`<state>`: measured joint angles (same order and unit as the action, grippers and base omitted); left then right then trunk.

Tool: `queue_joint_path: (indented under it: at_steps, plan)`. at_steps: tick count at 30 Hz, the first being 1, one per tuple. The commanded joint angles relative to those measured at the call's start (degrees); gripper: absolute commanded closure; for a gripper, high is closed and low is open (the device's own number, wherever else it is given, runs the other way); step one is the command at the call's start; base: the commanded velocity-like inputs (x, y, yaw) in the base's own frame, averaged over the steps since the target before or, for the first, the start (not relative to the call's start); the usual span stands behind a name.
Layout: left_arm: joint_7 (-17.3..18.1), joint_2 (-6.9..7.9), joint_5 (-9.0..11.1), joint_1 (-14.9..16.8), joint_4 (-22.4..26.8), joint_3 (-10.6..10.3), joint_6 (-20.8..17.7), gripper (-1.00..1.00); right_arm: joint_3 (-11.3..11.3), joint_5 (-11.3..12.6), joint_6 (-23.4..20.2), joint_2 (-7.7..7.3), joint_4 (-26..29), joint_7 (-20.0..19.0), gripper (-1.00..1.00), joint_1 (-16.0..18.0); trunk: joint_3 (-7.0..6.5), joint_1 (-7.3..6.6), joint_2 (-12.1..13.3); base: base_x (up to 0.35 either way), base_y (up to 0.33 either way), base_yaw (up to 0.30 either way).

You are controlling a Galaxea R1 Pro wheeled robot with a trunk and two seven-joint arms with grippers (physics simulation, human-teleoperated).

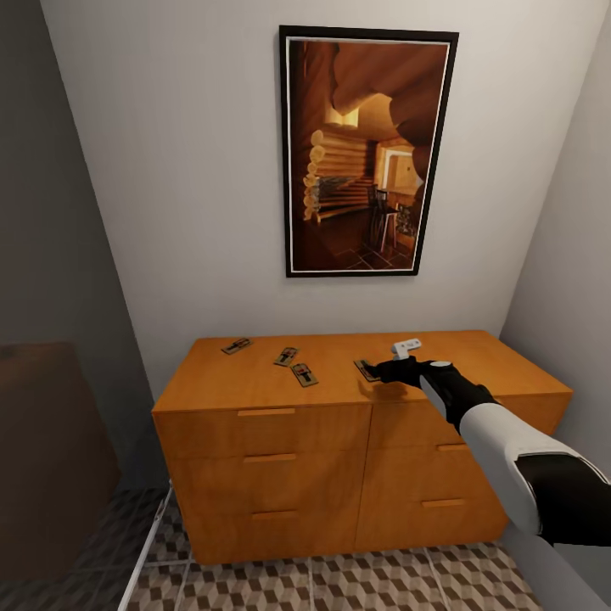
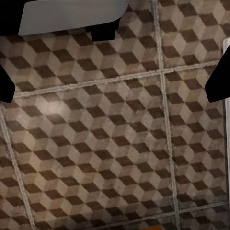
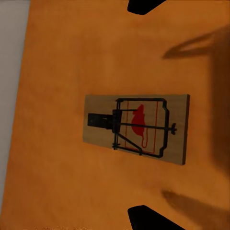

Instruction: Take the four mousetraps from the cabinet in the bathroom and place them on the bathroom floor. Make sure all four end up on the same floor surface, and ensure that at least two of them are either under or directly next to the same bathroom sink.

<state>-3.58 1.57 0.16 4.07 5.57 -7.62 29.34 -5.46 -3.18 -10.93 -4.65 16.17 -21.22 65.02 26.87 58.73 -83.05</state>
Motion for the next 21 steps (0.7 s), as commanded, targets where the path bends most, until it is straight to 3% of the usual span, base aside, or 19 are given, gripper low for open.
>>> queue_joint_path:
  at_steps: [1, 21]
  plan:
    - [-0.4, 0.01, 0.0, 0.0, 0.0, -0.5, 0.2, -1.0, -0.2, -0.3, -0.2, 0.04, 0.1, -0.1, -1.0, 0.0, 0.06, 0.0, 0.0, 0.0, 0.0, 0.0]
    - [-0.4, 0.01, 0.0, 0.1, 0.0, -0.5, 0.2, -1.0, -0.2, -0.3, -0.2, 1.84, 0.1, 1.7, -1.0, 0.0, 0.06, 0.0, 0.0, 0.0, 0.0, 0.0]
